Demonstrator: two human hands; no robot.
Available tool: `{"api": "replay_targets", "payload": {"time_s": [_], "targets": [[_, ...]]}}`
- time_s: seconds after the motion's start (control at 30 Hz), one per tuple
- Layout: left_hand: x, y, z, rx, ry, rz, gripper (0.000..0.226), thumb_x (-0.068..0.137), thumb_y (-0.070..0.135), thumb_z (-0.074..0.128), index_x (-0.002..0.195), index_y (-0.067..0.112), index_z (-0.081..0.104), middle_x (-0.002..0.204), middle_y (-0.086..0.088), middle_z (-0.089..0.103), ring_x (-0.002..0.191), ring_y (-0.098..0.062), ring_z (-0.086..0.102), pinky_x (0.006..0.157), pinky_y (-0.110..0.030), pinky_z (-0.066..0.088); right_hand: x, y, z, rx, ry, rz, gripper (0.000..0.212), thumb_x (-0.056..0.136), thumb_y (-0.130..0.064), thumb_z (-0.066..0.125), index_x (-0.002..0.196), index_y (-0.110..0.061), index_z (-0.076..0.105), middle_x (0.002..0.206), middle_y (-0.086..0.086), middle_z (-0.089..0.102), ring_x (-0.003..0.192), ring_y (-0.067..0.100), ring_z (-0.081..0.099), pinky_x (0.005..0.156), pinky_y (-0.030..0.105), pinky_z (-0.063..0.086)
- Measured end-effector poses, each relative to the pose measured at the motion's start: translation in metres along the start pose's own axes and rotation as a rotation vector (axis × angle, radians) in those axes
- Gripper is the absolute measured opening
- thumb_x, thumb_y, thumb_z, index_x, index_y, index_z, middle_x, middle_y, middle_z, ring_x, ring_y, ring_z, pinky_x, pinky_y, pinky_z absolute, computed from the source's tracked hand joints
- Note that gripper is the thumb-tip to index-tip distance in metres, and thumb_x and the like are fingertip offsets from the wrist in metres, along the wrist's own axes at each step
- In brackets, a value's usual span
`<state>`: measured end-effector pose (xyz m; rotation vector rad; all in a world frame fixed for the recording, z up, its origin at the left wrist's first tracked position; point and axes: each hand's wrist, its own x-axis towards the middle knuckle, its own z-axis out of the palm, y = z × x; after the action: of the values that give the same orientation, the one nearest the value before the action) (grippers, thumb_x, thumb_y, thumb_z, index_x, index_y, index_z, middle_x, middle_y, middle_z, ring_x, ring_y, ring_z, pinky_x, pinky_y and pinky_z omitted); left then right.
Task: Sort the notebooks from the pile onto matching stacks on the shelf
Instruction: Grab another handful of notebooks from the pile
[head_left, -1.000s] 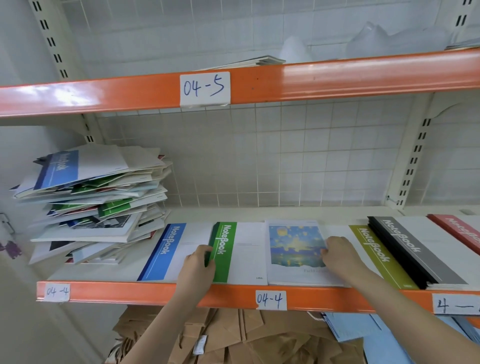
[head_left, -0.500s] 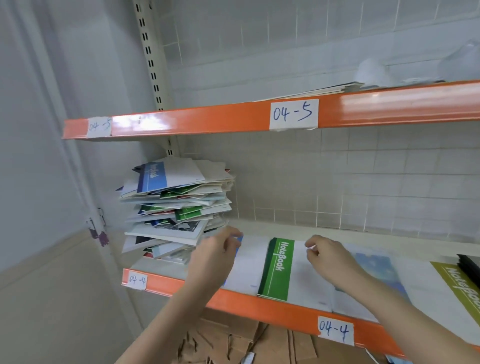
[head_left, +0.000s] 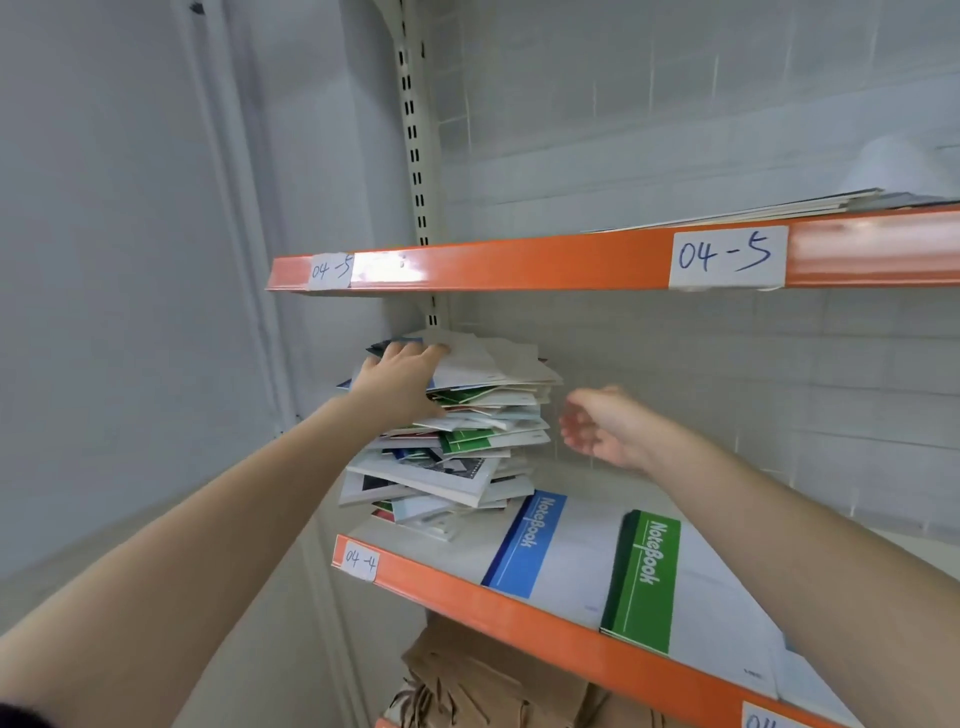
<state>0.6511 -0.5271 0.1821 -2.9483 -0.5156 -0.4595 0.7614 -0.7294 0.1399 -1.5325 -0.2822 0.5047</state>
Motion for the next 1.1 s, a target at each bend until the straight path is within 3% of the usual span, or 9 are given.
{"api": "replay_targets", "payload": {"time_s": [0.23,0.3,0.47,0.6,0.77,0.83,0.9,0.97,1.1], "targets": [[0.014,-0.012,0.008,0.041,-0.042,0.086,0.053,0.096,0.045,0.049,0.146,0.035,0.032,0.145,-0.002,0.042,0.130,-0.025,0.041,0.100,-0.040,0.038,0.028,-0.022,0.014,0.328,0.025,0.089,0.014,0.094,-0.020,0.056,0.103,-0.009,0.053,0.110,0.017,0.058,0.099,0.029,0.060,0.076,0.034,0.051],[0.011,-0.016,0.012,0.055,-0.004,0.101,0.050,0.098,0.047,0.043,0.146,0.036,0.032,0.148,0.001,0.040,0.132,-0.024,0.040,0.101,-0.040,0.036,0.036,-0.025,0.018,0.385,0.022,0.098,0.015,0.093,-0.021,0.057,0.101,-0.009,0.053,0.107,0.017,0.057,0.092,0.028,0.060,0.078,0.034,0.053],[0.007,-0.025,0.023,-0.052,0.101,0.142,0.040,0.102,0.040,0.035,0.141,0.039,0.041,0.146,0.009,0.044,0.132,-0.017,0.040,0.102,-0.039,0.034,0.047,-0.025,0.026,0.373,0.031,0.123,0.022,0.089,-0.025,0.065,0.096,-0.009,0.051,0.095,0.012,0.052,0.085,0.021,0.055,0.061,0.026,0.050],[0.004,-0.016,0.026,-0.038,0.108,0.175,0.039,0.103,0.036,0.032,0.141,0.039,0.041,0.146,0.012,0.043,0.135,-0.016,0.037,0.105,-0.040,0.031,0.053,-0.019,0.033,0.456,0.031,0.099,0.011,0.089,-0.005,0.061,0.086,-0.009,0.051,0.085,0.008,0.052,0.072,0.014,0.051,0.053,0.019,0.046],[-0.007,0.014,0.025,-0.141,0.017,0.171,0.051,0.097,0.048,0.043,0.146,0.039,0.032,0.154,0.010,0.030,0.141,-0.015,0.024,0.114,-0.050,0.021,0.049,-0.013,0.034,0.524,0.063,0.028,0.011,0.089,0.004,0.053,0.082,-0.004,0.052,0.081,0.012,0.056,0.069,0.017,0.055,0.063,0.023,0.048],[-0.015,0.025,0.022,-0.253,-0.002,0.225,0.057,0.095,0.047,0.048,0.147,0.033,0.031,0.156,0.006,0.026,0.142,-0.014,0.021,0.117,-0.039,0.019,0.047,-0.009,0.028,0.525,0.078,0.035,0.007,0.089,0.001,0.053,0.083,-0.004,0.053,0.079,0.013,0.057,0.067,0.021,0.057,0.065,0.029,0.051],[-0.023,0.034,0.019,-0.353,0.008,0.262,0.058,0.095,0.046,0.050,0.147,0.028,0.032,0.155,0.005,0.025,0.142,-0.013,0.021,0.113,-0.026,0.018,0.044,-0.005,0.020,0.567,0.053,0.074,0.005,0.089,-0.011,0.056,0.089,-0.006,0.055,0.078,0.012,0.060,0.066,0.020,0.059,0.063,0.031,0.053],[-0.028,0.038,0.016,-0.393,0.056,0.283,0.053,0.096,0.045,0.047,0.144,0.026,0.037,0.152,0.005,0.030,0.139,-0.011,0.025,0.106,-0.018,0.019,0.040,-0.003,0.013,0.625,-0.020,0.105,0.021,0.088,-0.026,0.064,0.097,-0.008,0.058,0.085,0.011,0.064,0.075,0.022,0.064,0.069,0.034,0.057],[-0.029,0.039,0.012,-0.396,0.253,0.313,0.038,0.099,0.040,0.042,0.130,0.022,0.054,0.130,0.007,0.052,0.113,-0.007,0.047,0.092,-0.026,0.041,0.036,-0.001,0.004,0.506,-0.062,0.084,0.011,0.087,-0.004,0.062,0.095,0.000,0.057,0.083,0.015,0.063,0.064,0.021,0.066,0.045,0.025,0.055]]}}
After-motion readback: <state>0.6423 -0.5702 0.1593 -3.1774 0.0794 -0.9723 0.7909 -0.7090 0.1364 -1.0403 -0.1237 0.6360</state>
